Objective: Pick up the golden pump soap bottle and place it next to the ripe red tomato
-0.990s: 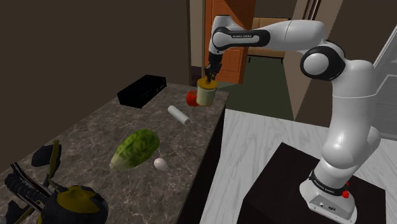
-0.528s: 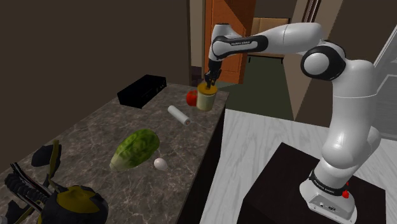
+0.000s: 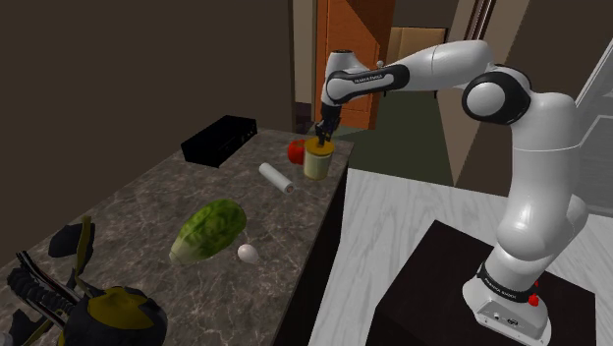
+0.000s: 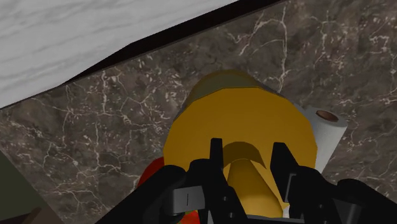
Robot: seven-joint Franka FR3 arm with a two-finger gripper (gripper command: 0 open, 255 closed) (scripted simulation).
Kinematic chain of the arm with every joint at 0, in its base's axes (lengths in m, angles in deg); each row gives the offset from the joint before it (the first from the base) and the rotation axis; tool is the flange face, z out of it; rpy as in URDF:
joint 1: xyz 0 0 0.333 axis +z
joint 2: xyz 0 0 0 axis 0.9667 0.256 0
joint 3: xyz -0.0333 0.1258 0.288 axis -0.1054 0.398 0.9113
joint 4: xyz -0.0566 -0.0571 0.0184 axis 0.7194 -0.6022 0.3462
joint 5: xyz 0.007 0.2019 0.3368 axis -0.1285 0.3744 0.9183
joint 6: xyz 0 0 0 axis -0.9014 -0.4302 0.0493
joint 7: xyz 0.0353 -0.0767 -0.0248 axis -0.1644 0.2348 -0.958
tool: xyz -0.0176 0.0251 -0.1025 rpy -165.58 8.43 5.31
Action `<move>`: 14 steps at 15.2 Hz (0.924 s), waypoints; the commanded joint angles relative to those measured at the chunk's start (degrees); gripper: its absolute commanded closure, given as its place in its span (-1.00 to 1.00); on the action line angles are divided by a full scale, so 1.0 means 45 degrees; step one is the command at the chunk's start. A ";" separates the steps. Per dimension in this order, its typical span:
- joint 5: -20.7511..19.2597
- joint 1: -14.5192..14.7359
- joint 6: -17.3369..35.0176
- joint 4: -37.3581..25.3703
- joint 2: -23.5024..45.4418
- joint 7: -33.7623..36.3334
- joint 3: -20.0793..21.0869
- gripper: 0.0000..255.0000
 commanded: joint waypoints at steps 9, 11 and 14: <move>-0.0058 -0.0025 0.0920 0.0701 0.0205 -0.0009 -0.0043 1.00; -0.0058 -0.0025 0.0920 0.0701 0.0205 -0.0009 -0.0043 1.00; -0.0057 -0.0025 0.0919 0.0702 0.0203 -0.0009 -0.0043 -1.00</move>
